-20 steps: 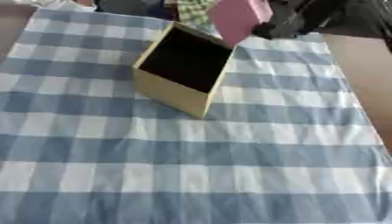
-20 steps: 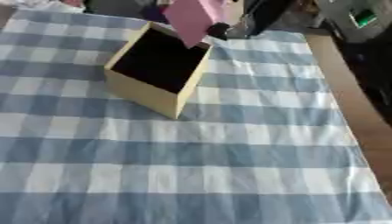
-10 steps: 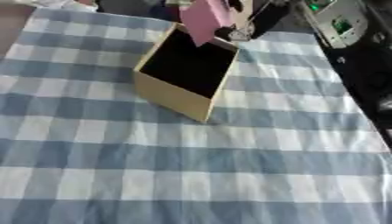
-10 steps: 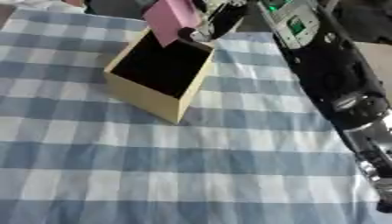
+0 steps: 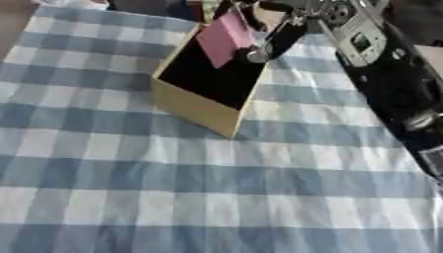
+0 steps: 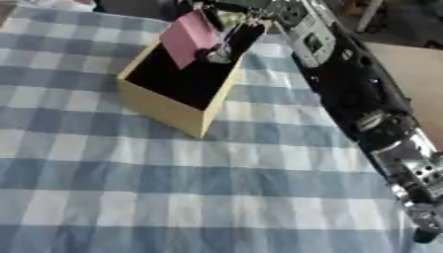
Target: Pick up objects on the table and place them in the box.
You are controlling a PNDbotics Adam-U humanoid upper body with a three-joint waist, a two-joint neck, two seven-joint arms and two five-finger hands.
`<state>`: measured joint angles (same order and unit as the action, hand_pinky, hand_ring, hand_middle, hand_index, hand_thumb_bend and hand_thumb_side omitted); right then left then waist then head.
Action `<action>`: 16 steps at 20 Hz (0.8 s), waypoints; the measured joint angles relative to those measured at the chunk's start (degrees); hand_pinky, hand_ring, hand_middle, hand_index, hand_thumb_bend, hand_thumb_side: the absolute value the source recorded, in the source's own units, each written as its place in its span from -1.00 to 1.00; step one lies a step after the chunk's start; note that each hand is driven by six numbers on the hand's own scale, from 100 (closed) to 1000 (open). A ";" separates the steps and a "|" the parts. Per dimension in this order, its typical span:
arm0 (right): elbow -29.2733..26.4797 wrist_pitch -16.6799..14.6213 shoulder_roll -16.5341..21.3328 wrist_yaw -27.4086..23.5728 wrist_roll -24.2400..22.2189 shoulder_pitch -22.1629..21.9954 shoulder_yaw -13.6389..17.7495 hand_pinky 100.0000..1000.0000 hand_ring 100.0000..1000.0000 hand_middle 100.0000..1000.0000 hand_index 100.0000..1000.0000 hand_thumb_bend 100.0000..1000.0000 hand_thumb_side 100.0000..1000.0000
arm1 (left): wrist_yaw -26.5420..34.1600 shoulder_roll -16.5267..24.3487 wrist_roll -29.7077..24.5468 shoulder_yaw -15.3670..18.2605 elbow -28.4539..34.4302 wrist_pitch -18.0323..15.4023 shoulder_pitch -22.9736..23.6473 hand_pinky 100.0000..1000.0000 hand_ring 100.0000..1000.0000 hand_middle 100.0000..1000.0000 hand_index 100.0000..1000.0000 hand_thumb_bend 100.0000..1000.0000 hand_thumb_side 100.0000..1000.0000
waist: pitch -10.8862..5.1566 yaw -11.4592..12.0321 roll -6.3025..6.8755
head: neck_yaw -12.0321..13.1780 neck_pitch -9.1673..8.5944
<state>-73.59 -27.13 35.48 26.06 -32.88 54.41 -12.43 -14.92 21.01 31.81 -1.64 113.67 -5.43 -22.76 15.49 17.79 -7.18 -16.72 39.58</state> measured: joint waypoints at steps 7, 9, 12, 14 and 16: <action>0.95 -1.61 -0.87 2.42 0.31 -0.03 -0.68 0.22 -0.10 -0.12 0.29 -1.00 -0.71 | 0.21 -0.44 0.07 0.00 0.00 -0.08 -0.01 -0.15 0.21 0.09 0.30 -0.74 0.69 | 0.06 0.24 -0.04 | -0.06 -0.23; 0.94 -2.08 -0.91 3.62 0.44 -0.03 -0.70 0.32 0.03 -0.02 0.36 -1.00 -0.66 | 0.24 -0.45 0.07 0.00 0.00 -0.08 -0.01 -0.15 0.21 0.09 0.30 -0.74 0.69 | 0.06 0.23 -0.06 | -0.06 -0.36; 0.81 -2.82 -0.92 5.55 0.27 -0.10 -0.91 0.45 0.28 0.18 0.46 -1.00 -0.46 | 0.26 -0.46 0.07 0.00 0.00 -0.08 -0.01 -0.16 0.21 0.09 0.30 -0.74 0.69 | 0.06 0.23 -0.08 | -0.06 -0.37; 0.76 -3.28 -0.94 6.70 0.14 -0.35 -1.07 0.55 0.46 0.34 0.52 -0.93 -0.37 | 0.26 -0.46 0.07 0.00 0.00 -0.08 -0.01 -0.16 0.21 0.09 0.30 -0.74 0.69 | 0.06 0.22 -0.08 | -0.05 -0.37; 0.45 -3.68 -0.94 8.04 -0.05 -0.47 -1.15 0.75 0.67 0.54 0.62 -0.76 -0.26 | 0.26 -0.46 0.07 0.00 0.00 -0.08 -0.01 -0.16 0.21 0.09 0.30 -0.74 0.69 | 0.06 0.19 -0.08 | -0.02 -0.37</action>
<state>-73.14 -30.81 34.53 34.10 -32.93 53.95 -13.58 -14.66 20.55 31.88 -1.64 113.67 -5.51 -22.77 15.55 17.98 -7.26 -16.74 39.20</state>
